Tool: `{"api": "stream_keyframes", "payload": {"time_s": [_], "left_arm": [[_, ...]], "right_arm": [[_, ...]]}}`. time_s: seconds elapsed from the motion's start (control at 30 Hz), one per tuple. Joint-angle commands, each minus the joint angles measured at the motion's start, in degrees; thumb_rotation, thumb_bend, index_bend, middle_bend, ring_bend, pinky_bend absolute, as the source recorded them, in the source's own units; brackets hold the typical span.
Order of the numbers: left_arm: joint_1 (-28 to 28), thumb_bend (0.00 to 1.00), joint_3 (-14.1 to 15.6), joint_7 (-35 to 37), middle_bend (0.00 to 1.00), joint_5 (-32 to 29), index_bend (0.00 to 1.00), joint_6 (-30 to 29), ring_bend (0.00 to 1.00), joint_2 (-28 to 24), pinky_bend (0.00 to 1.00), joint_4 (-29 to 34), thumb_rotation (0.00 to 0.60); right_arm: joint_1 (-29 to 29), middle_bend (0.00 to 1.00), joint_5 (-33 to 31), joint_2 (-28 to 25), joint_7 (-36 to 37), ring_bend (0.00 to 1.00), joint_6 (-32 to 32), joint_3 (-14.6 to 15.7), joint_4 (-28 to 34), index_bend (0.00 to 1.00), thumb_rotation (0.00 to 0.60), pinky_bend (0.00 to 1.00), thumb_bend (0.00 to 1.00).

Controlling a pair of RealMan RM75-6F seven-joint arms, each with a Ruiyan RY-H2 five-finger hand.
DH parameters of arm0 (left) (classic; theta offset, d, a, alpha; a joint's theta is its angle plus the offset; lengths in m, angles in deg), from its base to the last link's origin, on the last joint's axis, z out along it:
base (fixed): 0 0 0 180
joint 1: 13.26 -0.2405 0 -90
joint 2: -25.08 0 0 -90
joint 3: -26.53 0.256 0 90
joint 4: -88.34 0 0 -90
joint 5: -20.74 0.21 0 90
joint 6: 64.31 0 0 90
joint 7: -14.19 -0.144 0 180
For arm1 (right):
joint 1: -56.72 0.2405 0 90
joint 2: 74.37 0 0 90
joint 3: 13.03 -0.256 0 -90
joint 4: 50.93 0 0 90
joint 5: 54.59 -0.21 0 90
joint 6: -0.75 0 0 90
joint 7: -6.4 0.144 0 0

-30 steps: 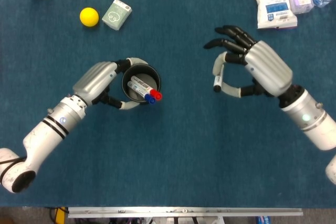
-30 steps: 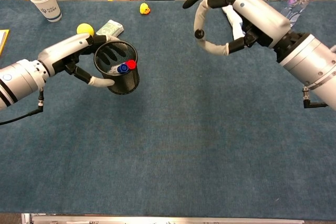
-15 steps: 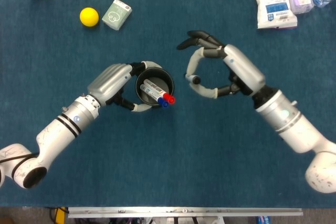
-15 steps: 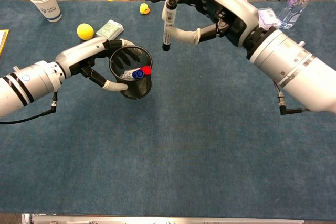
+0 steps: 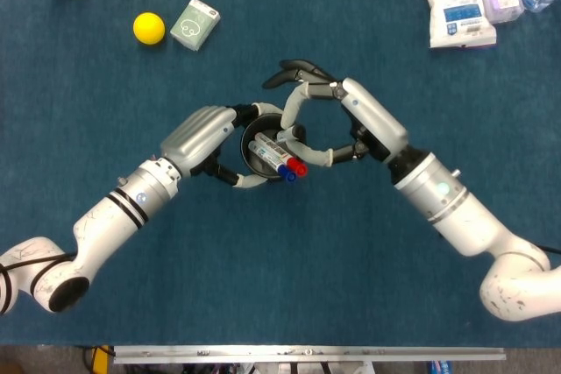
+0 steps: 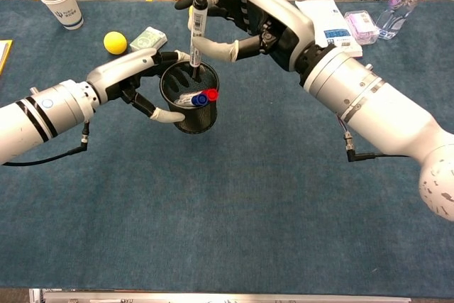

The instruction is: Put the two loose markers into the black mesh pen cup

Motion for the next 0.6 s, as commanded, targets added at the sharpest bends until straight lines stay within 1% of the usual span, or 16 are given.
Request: {"api": "stream_keyframes", "payload": {"time_s": [0.03,0.17,0.3,0.4,0.6], "left_arm": [[0.01,0.22,-0.07,-0.11,0.40,-0.23,0.35,-0.01,0.35,0.00,0.31,0.16,0.600],[-0.02,0.22,-0.17,-0.34,0.40,-0.52,0.35,-0.16,0.35,-0.01,0.31,0.42,0.600],[0.02,0.22,-0.25,-0.35,0.40,-0.83,0.35,-0.07,0.35,-0.09,0.31,0.25,0.600],[0.02,0.22,-0.28,-0.21,0.40,-0.90,0.35,-0.10,0.35,-0.05,0.31,0.07,0.600],[-0.08,0.22,0.03,-0.04,0.40,-0.62,0.35,-0.26,0.35,0.03,0.31,-0.19,0.600]], "right_arm": [[0.16,0.28,0.04,0.68,0.85,0.10,-0.72,-0.12,-1.15,0.62,0.600,0.09,0.33],[0.44,0.25,1.10,1.82,2.80,0.10,-1.57,0.19,-4.23,0.60,0.600,0.06,0.31],[0.64,0.22,1.84,2.64,3.61,0.07,-1.89,0.26,-5.79,0.51,0.600,0.03,0.24],[0.60,0.20,1.95,2.80,3.67,0.06,-1.88,0.06,-6.04,0.46,0.600,0.02,0.19],[-0.15,0.20,2.51,1.68,3.49,0.06,-0.40,-0.71,-5.19,0.44,0.600,0.02,0.17]]}}
